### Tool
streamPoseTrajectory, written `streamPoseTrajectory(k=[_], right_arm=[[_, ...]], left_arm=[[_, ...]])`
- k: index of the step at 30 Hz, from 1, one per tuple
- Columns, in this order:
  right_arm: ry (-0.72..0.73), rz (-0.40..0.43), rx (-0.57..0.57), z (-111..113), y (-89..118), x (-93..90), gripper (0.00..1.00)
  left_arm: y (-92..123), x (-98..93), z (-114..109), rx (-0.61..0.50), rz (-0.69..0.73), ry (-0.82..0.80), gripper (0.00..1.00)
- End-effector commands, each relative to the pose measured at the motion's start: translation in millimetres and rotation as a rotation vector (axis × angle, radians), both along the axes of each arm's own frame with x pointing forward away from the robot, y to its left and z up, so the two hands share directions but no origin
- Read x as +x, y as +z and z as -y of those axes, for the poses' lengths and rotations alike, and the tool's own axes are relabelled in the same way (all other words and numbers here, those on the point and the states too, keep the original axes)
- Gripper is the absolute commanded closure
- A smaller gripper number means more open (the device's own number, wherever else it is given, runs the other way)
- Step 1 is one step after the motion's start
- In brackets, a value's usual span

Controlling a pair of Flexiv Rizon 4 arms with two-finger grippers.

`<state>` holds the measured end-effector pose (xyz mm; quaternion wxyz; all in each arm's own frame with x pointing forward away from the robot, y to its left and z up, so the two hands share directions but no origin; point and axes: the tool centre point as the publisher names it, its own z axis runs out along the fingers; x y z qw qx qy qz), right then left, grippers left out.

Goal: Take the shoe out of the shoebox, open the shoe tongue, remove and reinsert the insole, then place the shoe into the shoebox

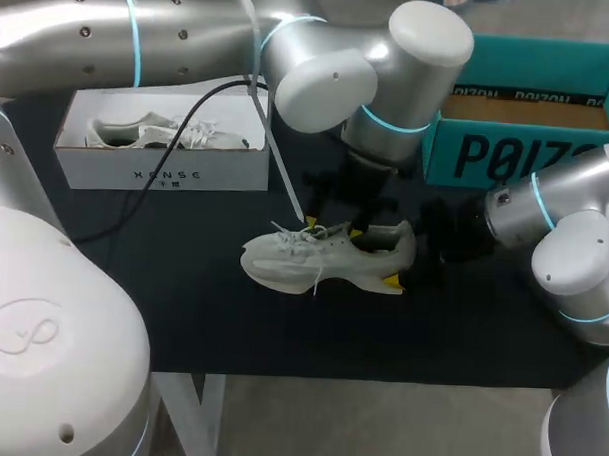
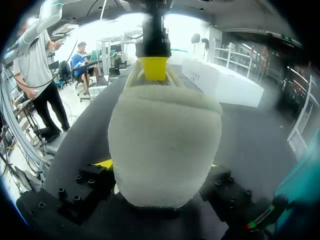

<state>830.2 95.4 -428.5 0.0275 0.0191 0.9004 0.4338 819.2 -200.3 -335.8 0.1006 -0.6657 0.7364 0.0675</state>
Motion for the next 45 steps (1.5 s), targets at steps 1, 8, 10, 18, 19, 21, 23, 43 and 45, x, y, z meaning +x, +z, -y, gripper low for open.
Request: streamPoseTrajectory(k=[1,8,10,18,19,21,23,43,45], right_arm=[[-0.002,0.0,-0.003,-3.1,-3.0,0.3,1.0],[-0.002,0.0,-0.003,-3.1,-3.0,0.3,1.0],[-0.002,0.0,-0.003,-3.1,-3.0,0.3,1.0],[-0.002,0.0,-0.003,-3.1,-3.0,0.3,1.0],[-0.002,0.0,-0.003,-3.1,-3.0,0.3,1.0],[-0.002,0.0,-0.003,-3.1,-3.0,0.3,1.0],[-0.002,0.0,-0.003,-3.1,-3.0,0.3,1.0],[-0.002,0.0,-0.003,-3.1,-3.0,0.3,1.0],[-0.002,0.0,-0.003,-3.1,-3.0,0.3,1.0]], left_arm=[[1.0,-1.8,-5.3,-0.07,-0.007,-0.007,1.0],[-6.2,0.5,7.8,-0.123,-0.023,-0.002,1.0],[-6.1,-0.1,8.7,-0.147,-0.029,0.0,1.0],[20.9,-11.6,-12.1,-0.218,0.008,-0.009,1.0],[23.9,-12.8,-16.2,-0.227,0.014,-0.006,1.0],[28.0,-14.3,-23.6,-0.219,0.034,-0.013,1.0],[29.1,-15.4,-31.2,-0.222,0.041,-0.006,1.0],[-13.0,-31.8,-110.0,-0.162,0.034,0.177,1.0],[-25.5,-32.2,-112.8,-0.157,0.016,0.186,1.0]])
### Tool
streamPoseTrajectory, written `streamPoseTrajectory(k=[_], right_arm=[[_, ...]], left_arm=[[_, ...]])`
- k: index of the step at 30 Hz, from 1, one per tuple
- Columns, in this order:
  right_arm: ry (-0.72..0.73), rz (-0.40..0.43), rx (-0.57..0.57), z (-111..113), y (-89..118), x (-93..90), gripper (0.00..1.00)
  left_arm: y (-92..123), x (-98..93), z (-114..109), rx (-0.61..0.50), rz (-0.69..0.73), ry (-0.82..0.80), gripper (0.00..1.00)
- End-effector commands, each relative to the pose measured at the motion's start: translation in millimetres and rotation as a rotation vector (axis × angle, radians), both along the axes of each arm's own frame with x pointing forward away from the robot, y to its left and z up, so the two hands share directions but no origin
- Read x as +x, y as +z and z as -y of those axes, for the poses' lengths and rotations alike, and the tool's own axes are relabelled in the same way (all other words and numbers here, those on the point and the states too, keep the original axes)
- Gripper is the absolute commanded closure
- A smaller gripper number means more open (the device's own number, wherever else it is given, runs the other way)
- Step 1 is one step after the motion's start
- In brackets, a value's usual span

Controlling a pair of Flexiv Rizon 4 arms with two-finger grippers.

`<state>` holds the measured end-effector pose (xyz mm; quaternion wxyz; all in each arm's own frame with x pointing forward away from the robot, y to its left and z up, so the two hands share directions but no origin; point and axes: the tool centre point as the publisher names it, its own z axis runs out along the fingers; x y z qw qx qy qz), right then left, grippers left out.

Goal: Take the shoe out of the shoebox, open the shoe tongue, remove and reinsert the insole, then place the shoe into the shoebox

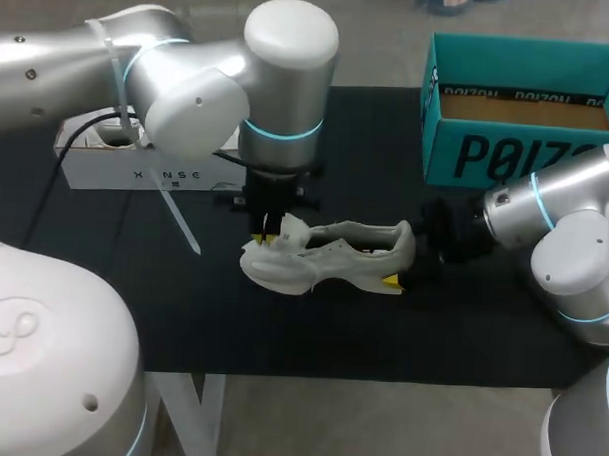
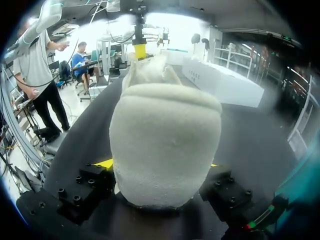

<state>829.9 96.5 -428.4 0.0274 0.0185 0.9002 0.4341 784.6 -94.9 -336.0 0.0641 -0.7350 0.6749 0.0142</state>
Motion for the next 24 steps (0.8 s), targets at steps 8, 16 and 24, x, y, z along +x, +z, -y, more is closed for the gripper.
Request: streamPoseTrajectory(k=[8,16,24], right_arm=[[-0.003,0.0,-0.004,-2.0,-3.1,0.6,1.0],[-0.003,0.0,-0.004,-2.0,-3.1,0.6,1.0],[-0.003,0.0,-0.004,-2.0,-3.1,0.6,1.0]], left_arm=[[-56.1,8.9,-10.9,-0.042,-0.046,0.031,0.76],[-46.3,17.5,-3.5,-0.066,-0.021,0.007,0.18],[25.3,37.6,21.1,-0.129,0.169,-0.25,0.0]])
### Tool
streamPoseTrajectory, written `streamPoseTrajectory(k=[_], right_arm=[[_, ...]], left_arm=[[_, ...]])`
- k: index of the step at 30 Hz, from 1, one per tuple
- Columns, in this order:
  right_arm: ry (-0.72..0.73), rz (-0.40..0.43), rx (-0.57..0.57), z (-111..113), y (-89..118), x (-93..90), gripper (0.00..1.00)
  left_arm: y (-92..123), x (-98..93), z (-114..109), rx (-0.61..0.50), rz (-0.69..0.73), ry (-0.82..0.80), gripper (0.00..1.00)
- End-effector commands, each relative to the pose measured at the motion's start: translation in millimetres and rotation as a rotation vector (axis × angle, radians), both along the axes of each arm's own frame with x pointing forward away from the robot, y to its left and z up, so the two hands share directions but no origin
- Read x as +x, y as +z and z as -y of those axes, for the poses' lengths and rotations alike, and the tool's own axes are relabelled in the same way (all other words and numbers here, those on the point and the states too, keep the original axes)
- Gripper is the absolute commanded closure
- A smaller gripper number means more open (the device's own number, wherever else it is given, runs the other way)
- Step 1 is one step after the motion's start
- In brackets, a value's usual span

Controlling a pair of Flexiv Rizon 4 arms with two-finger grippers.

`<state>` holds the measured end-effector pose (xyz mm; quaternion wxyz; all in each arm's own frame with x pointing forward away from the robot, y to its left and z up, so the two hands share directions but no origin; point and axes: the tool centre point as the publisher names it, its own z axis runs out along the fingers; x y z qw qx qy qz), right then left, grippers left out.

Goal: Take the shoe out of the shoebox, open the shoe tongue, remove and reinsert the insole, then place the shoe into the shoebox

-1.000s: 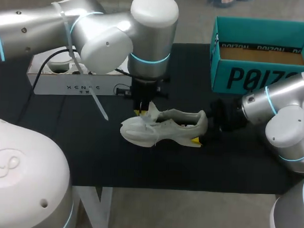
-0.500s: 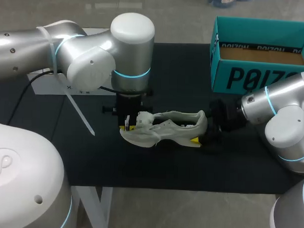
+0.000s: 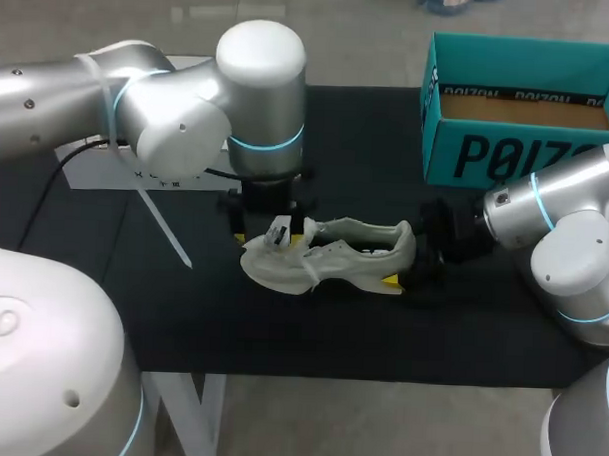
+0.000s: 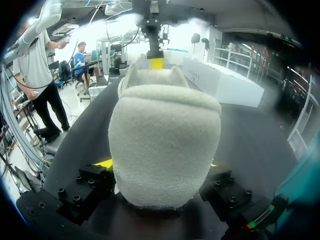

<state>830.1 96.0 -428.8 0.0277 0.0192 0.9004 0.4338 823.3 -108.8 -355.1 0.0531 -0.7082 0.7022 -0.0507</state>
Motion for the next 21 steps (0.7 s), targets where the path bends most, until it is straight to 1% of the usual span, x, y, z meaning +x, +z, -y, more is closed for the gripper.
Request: streamPoseTrajectory(k=[1,2,3,4,5,21], right_arm=[[-0.001,0.0,-0.004,-2.5,-2.7,0.5,1.0],[-0.001,0.0,-0.004,-2.5,-2.7,0.5,1.0],[-0.001,0.0,-0.004,-2.5,-2.7,0.5,1.0],[-0.001,0.0,-0.004,-2.5,-2.7,0.5,1.0],[-0.001,0.0,-0.004,-2.5,-2.7,0.5,1.0],[-0.001,0.0,-0.004,-2.5,-2.7,0.5,1.0]], left_arm=[[56.0,5.3,13.1,-0.092,0.128,-0.328,0.0],[65.8,10.5,21.0,-0.194,0.118,-0.512,0.0],[77.8,12.2,25.7,-0.26,0.127,-0.711,0.0],[88.0,7.1,31.6,-0.286,0.1,-0.918,0.0],[98.3,-4.5,32.4,-0.323,0.088,-1.125,0.0],[98.3,-4.5,32.4,-0.323,0.088,-1.125,0.0]])
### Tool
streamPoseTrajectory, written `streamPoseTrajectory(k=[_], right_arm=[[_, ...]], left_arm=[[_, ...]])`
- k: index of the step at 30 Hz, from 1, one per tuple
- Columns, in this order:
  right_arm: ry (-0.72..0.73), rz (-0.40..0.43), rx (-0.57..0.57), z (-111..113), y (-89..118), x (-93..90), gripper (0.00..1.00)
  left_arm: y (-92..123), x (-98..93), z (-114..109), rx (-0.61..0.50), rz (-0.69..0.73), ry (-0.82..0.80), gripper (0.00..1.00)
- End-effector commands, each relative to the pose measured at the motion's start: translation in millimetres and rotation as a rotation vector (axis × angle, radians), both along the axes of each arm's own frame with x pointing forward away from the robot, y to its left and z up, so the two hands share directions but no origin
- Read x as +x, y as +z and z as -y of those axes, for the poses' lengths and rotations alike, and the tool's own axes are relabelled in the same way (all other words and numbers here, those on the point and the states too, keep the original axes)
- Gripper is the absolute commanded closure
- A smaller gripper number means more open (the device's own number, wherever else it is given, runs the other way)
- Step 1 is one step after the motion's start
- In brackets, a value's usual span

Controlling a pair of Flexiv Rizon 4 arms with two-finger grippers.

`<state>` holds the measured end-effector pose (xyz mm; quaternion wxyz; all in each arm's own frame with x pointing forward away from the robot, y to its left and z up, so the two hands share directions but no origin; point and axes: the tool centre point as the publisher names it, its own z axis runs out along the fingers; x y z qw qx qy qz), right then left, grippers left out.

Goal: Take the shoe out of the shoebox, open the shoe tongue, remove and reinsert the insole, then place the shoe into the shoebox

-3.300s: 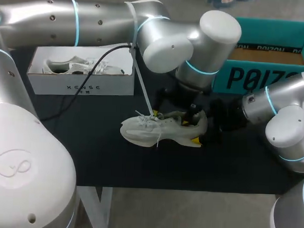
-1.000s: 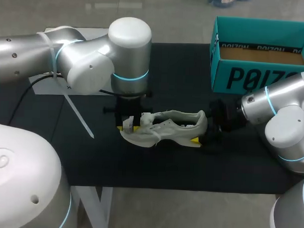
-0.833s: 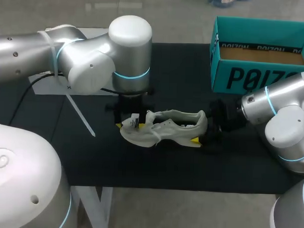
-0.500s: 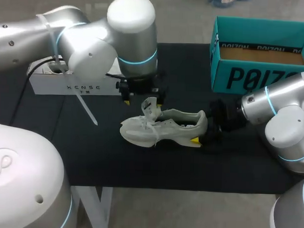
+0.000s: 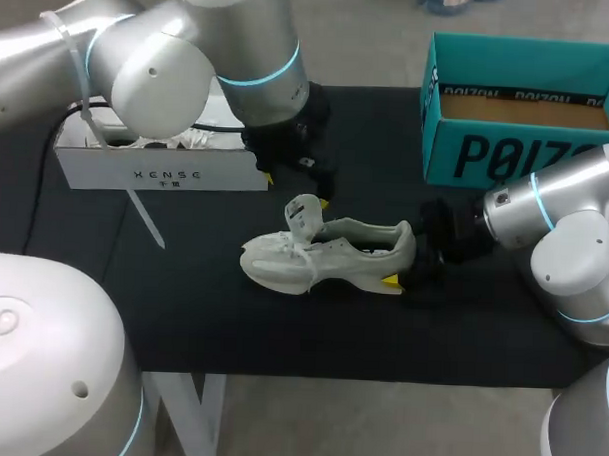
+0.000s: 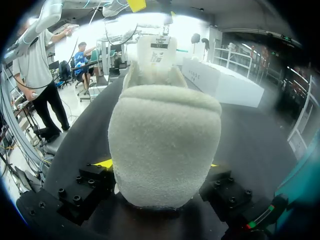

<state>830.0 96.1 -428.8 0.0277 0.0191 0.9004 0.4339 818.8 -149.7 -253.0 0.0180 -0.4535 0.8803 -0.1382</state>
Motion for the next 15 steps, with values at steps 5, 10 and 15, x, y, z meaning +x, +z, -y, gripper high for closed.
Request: streamPoseTrajectory(k=[5,10,15], right_arm=[[-0.001,0.0,-0.004,-2.4,-2.7,0.5,1.0],[-0.001,0.0,-0.004,-2.4,-2.7,0.5,1.0],[-0.001,0.0,-0.004,-2.4,-2.7,0.5,1.0]], left_arm=[[-5.4,-16.7,51.6,-0.082,-0.063,-0.867,0.0],[-7.1,-36.8,88.1,0.052,-0.049,-1.171,1.0],[-14.7,-34.5,87.4,0.102,0.019,-1.259,1.0]])
